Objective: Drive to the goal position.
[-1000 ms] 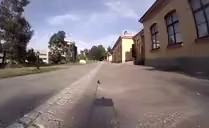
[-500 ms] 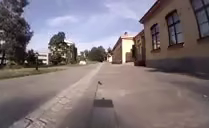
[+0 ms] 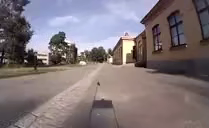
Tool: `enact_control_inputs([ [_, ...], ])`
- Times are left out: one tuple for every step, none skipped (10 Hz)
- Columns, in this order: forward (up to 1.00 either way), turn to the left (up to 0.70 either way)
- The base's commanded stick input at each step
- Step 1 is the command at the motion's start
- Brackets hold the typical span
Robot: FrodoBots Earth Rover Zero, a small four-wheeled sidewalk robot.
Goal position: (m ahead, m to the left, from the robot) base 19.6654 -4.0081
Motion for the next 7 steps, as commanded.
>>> enact_control_inputs([
  [0.45, 0.0],
  [0.45, 0.0],
  [0.45, 0.0],
  [0.45, 0.0],
  [0.45, 0.0],
  [0.45, 0.0],
  [0.45, 0.0],
])
